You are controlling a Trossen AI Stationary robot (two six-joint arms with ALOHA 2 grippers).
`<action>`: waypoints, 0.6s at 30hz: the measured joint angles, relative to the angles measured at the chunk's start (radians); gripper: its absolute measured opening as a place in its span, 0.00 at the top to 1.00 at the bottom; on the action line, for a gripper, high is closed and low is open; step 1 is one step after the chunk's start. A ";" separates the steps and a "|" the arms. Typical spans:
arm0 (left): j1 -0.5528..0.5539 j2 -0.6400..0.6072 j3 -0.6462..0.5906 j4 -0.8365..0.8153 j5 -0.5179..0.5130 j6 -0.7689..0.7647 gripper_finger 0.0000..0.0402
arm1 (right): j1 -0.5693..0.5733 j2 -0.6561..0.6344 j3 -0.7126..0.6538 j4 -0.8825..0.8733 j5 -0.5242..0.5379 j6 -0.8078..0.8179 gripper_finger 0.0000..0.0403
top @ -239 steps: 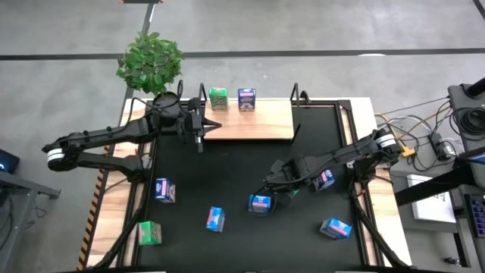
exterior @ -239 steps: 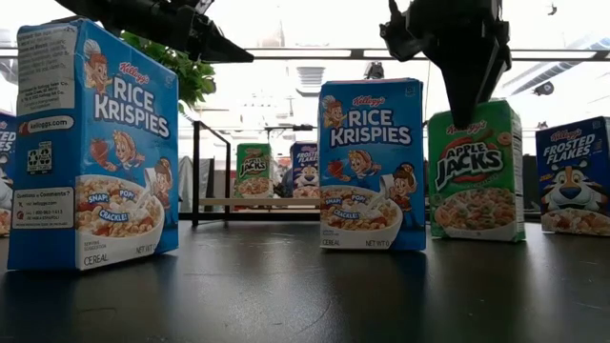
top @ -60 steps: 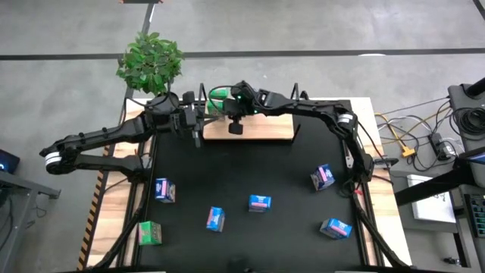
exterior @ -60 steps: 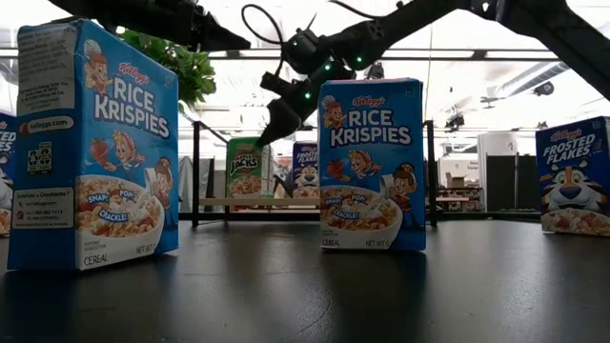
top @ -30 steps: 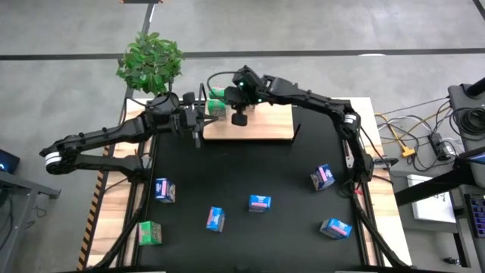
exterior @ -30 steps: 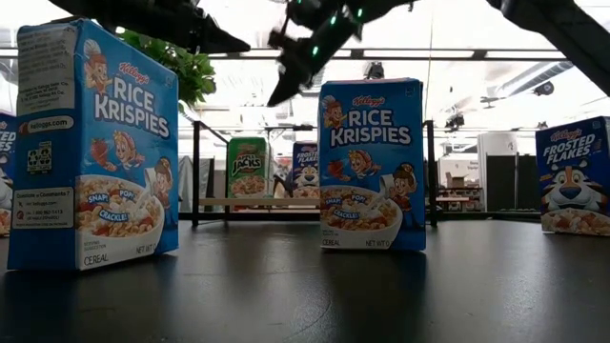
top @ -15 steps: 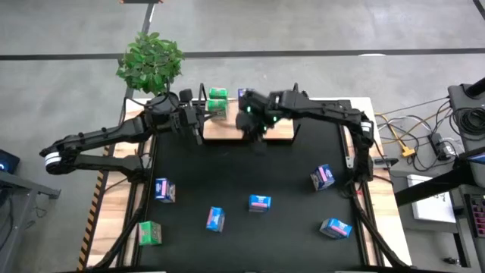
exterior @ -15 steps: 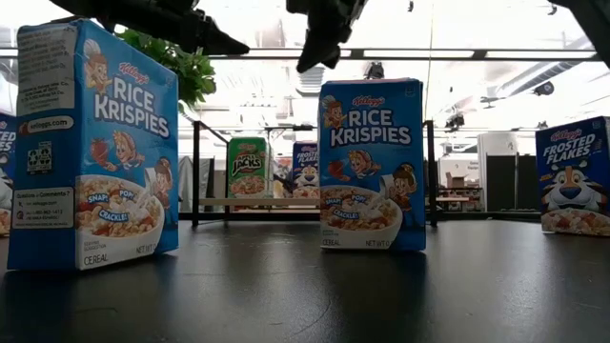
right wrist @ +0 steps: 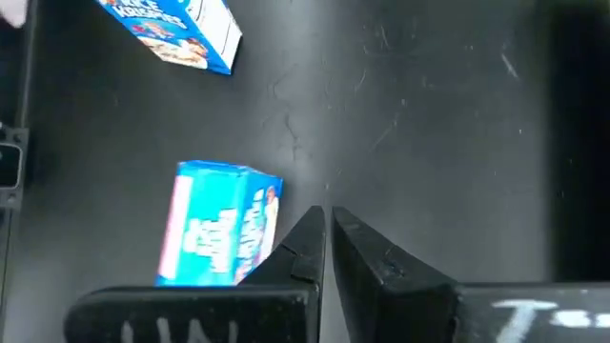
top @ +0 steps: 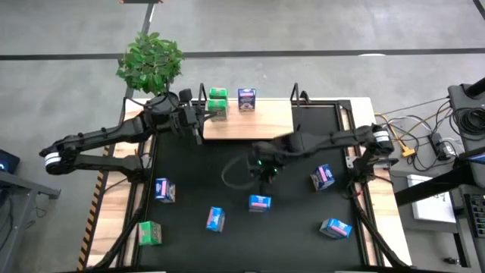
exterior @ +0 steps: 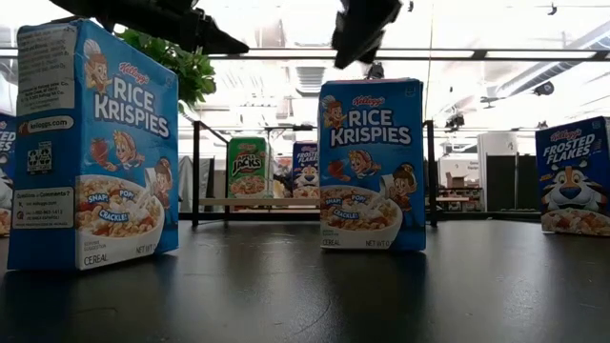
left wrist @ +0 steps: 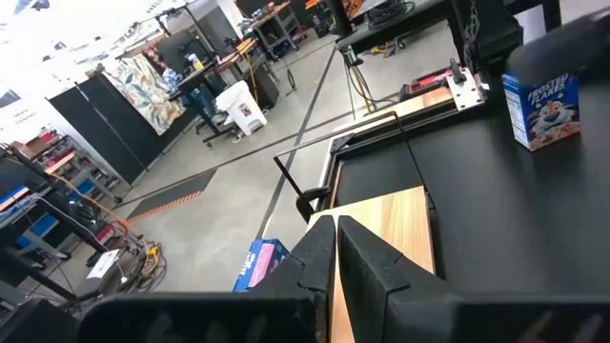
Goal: Stack cereal on shelf
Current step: Put the top light blue cereal box on the shelf
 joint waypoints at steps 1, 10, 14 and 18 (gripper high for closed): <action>0.000 0.000 0.000 -0.001 0.000 0.000 1.00 | 0.024 -0.008 -0.007 0.002 0.023 0.030 0.97; 0.000 0.000 0.000 -0.015 0.000 -0.025 1.00 | 0.167 -0.010 -0.087 0.041 0.095 0.297 0.92; 0.000 0.000 0.000 -0.028 0.000 -0.035 1.00 | 0.177 0.006 -0.091 0.052 0.116 0.336 0.79; 0.000 0.000 0.000 -0.034 0.001 -0.056 1.00 | 0.188 0.009 -0.093 0.079 0.117 0.357 0.63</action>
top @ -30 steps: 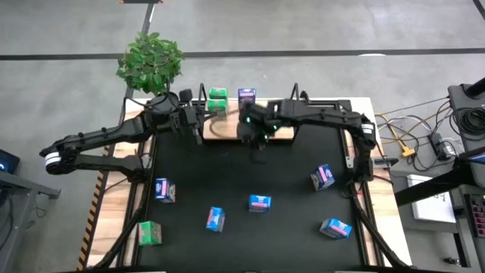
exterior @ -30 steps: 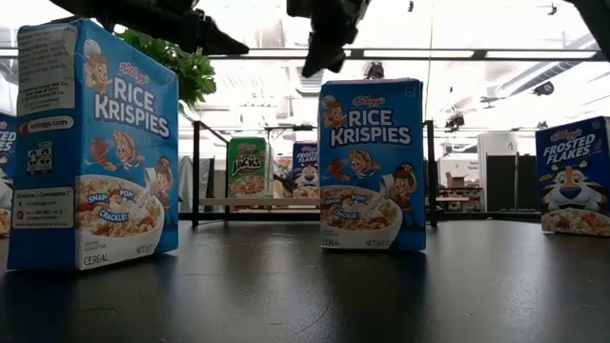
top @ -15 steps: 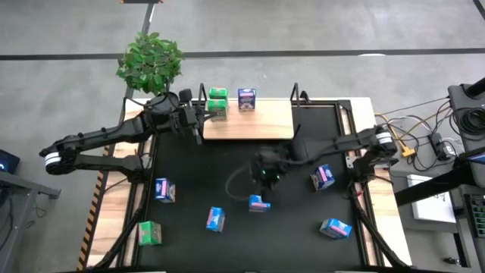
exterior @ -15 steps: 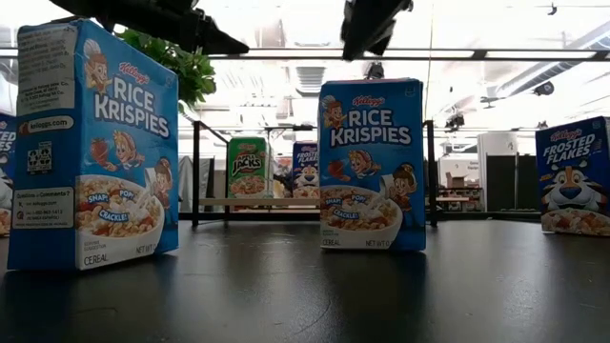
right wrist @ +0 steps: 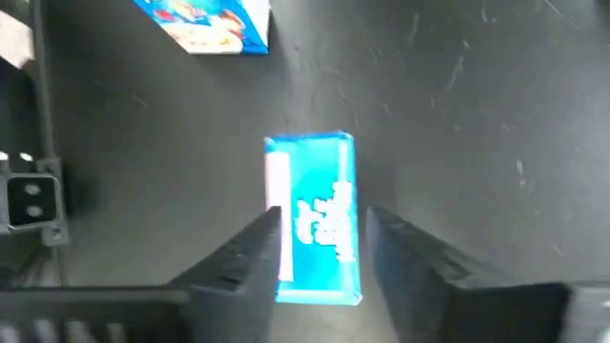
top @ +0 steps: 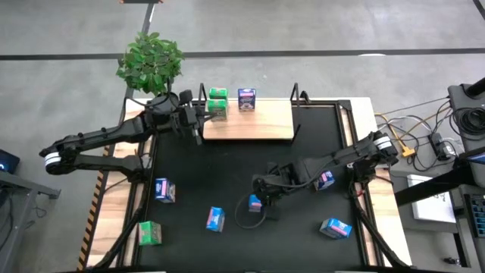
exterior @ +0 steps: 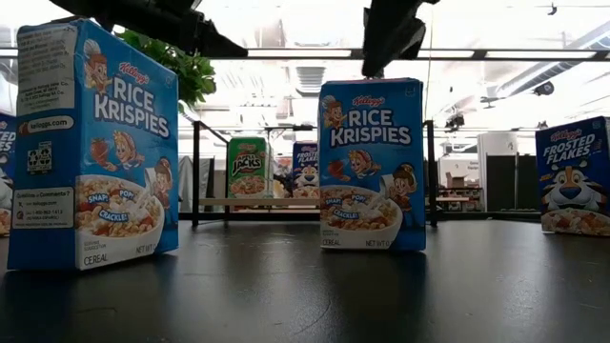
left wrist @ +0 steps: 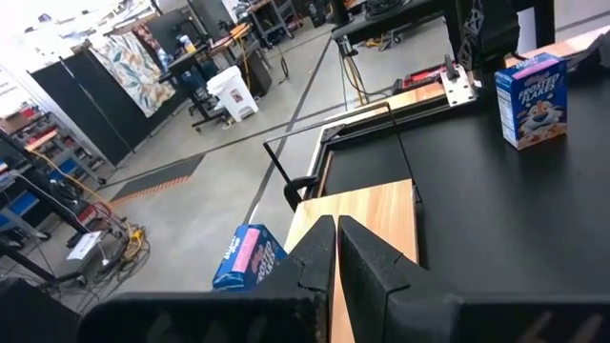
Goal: Stack cereal on shelf
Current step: Put the top light blue cereal box on the shelf
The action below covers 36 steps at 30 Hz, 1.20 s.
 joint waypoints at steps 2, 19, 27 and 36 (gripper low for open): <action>0.000 0.000 0.000 -0.005 0.000 -0.001 1.00 | 0.009 0.000 -0.004 0.000 0.002 0.005 0.56; 0.000 0.000 0.000 -0.012 0.001 -0.006 1.00 | 0.041 0.016 -0.115 0.058 0.050 0.032 0.38; 0.000 0.000 0.000 -0.012 0.001 -0.008 1.00 | 0.041 0.015 -0.113 0.061 0.049 0.018 0.55; 0.000 0.000 0.000 -0.012 0.001 -0.008 1.00 | 0.037 0.013 -0.103 0.065 0.048 -0.009 0.64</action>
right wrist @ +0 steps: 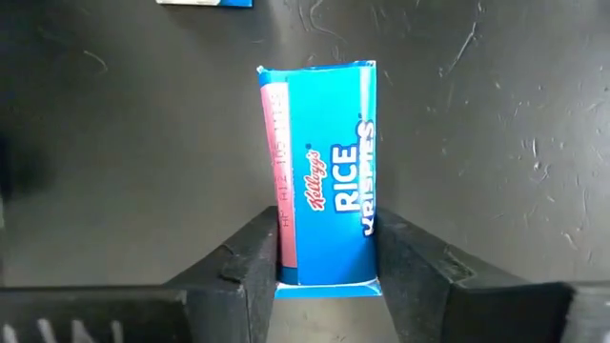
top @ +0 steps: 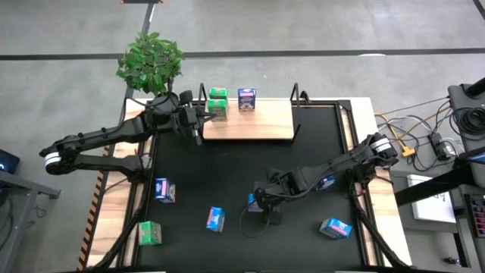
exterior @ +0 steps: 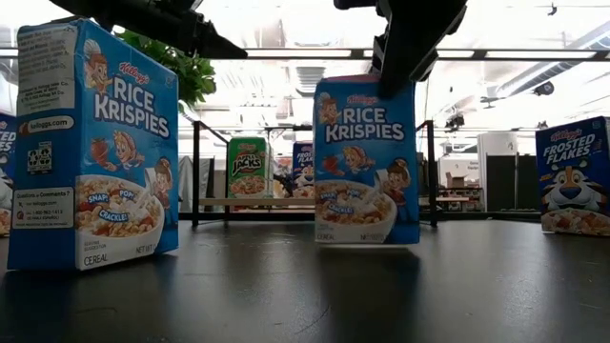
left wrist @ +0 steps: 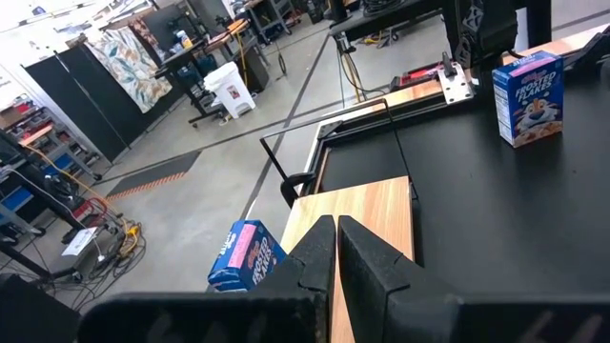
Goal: Stack cereal on shelf
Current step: Put the top light blue cereal box on the shelf
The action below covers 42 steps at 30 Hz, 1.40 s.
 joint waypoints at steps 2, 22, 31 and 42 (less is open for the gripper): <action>0.000 0.000 0.000 0.000 0.000 0.000 1.00 | -0.003 -0.005 0.005 -0.005 0.000 -0.015 0.64; 0.000 0.000 0.000 -0.007 0.001 -0.015 1.00 | -0.469 -0.087 0.278 -0.338 -0.030 -0.586 0.65; 0.000 0.000 0.000 -0.008 0.001 -0.015 1.00 | -0.844 -0.078 0.289 -0.304 -0.129 -0.894 0.66; 0.000 0.000 0.000 -0.001 0.001 0.003 1.00 | -1.074 -0.077 0.252 -0.158 -0.224 -1.057 0.66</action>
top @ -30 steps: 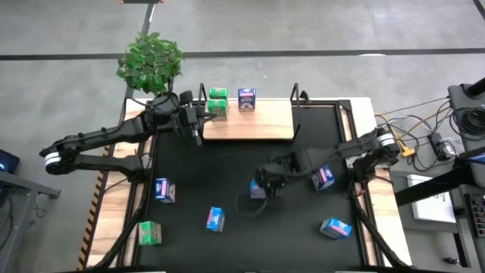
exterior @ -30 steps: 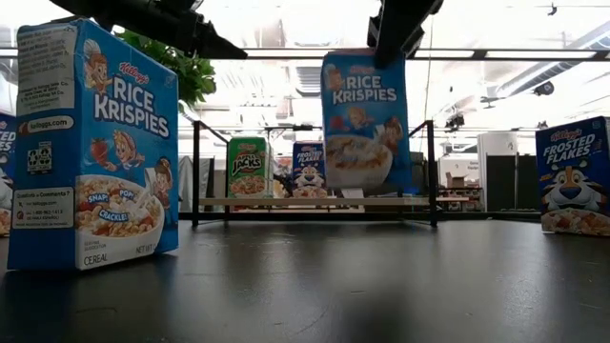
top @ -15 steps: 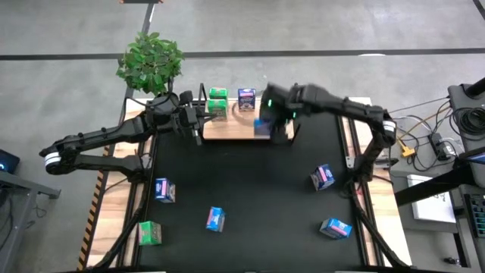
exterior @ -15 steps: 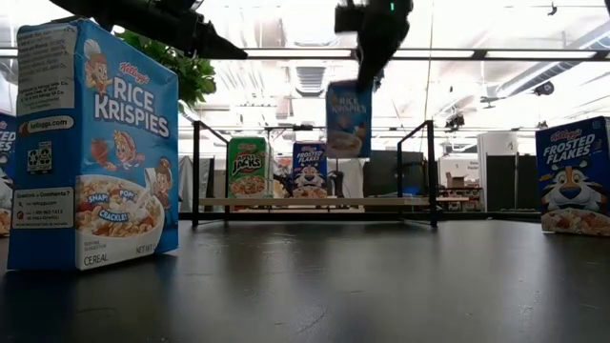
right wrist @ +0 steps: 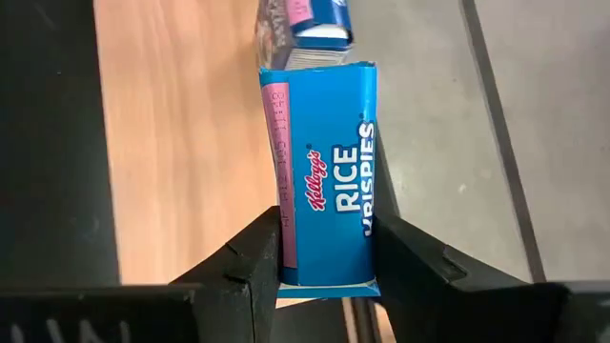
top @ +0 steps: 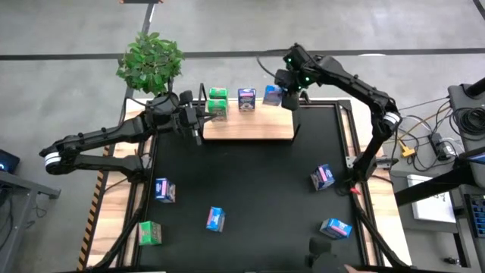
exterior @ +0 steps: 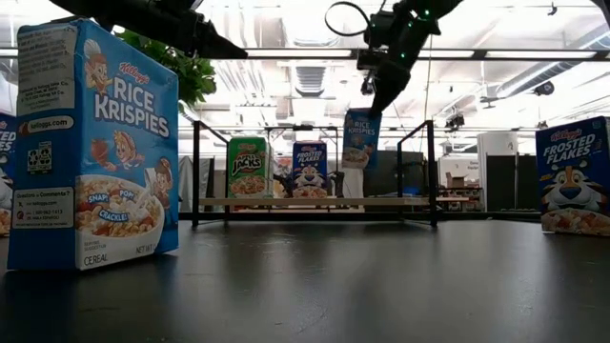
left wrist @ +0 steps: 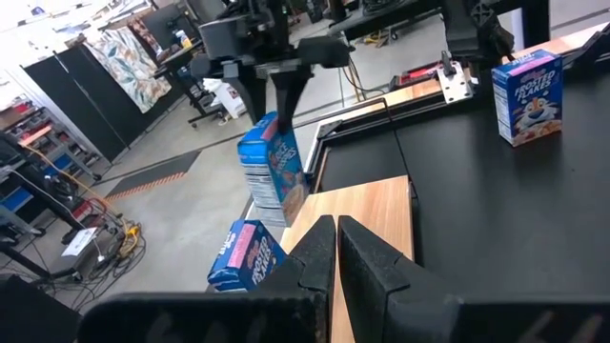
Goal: Stack cereal on shelf
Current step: Put the top light blue cereal box on the shelf
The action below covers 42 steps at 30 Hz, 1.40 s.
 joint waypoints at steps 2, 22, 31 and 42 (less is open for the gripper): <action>0.000 0.000 0.000 0.000 0.000 0.001 1.00 | -0.014 0.000 -0.006 0.007 -0.020 -0.009 0.66; 0.000 0.000 0.000 0.005 0.000 0.009 1.00 | -0.026 0.000 -0.134 0.088 -0.012 -0.053 0.66; 0.000 -0.001 0.000 0.005 0.000 0.009 1.00 | -0.026 0.000 -0.139 0.091 -0.012 -0.018 0.66; 0.000 -0.001 0.000 0.004 0.000 0.009 1.00 | -0.023 0.000 -0.191 0.095 -0.015 -0.012 0.66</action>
